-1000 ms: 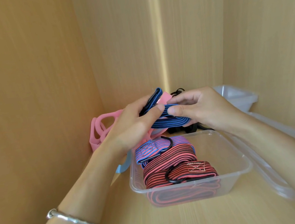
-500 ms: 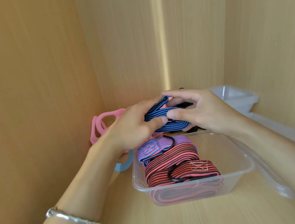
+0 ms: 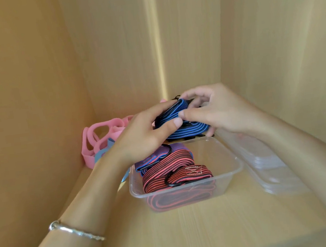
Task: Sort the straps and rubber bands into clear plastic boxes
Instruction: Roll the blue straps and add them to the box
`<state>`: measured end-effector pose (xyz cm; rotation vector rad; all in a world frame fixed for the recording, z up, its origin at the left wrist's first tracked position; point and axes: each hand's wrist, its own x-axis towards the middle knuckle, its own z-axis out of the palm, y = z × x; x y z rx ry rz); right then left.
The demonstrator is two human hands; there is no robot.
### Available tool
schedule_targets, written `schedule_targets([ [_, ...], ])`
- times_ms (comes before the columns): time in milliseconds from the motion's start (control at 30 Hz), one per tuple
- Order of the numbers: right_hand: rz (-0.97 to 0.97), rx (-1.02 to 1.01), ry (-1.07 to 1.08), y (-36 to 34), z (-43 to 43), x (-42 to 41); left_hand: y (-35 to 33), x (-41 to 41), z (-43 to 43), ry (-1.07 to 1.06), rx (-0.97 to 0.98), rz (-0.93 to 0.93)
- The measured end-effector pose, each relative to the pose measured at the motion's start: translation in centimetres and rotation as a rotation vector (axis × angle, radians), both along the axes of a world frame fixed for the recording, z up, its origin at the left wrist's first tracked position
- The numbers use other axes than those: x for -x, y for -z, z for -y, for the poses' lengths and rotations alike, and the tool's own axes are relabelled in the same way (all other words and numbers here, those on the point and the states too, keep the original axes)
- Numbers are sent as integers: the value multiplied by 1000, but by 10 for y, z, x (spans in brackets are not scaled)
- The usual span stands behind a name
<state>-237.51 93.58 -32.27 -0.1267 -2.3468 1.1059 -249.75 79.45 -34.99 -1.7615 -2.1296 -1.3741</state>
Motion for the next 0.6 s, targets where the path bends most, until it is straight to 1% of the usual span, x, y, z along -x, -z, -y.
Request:
schedule_targets([
  [133, 132, -103, 71, -21, 4, -28, -1, -17, -1, 173, -22, 140],
  [200, 239, -158, 107, -30, 7, -40, -1, -23, 1, 217, 28, 181],
  [267, 362, -228, 164, -36, 10, -50, -1, -26, 2, 222, 117, 168],
  [367, 520, -316, 270, -32, 17, -55, 1, -25, 0, 137, 213, 71],
  [433, 549, -359, 340, -22, 24, -49, 1, -25, 0, 83, 229, -7],
  [533, 491, -384, 409, -7, 37, -36, 1, -25, 0, 45, 218, -42],
  [600, 457, -449, 435, 1, 43, -29, 2, -21, 1, 11, 234, -65],
])
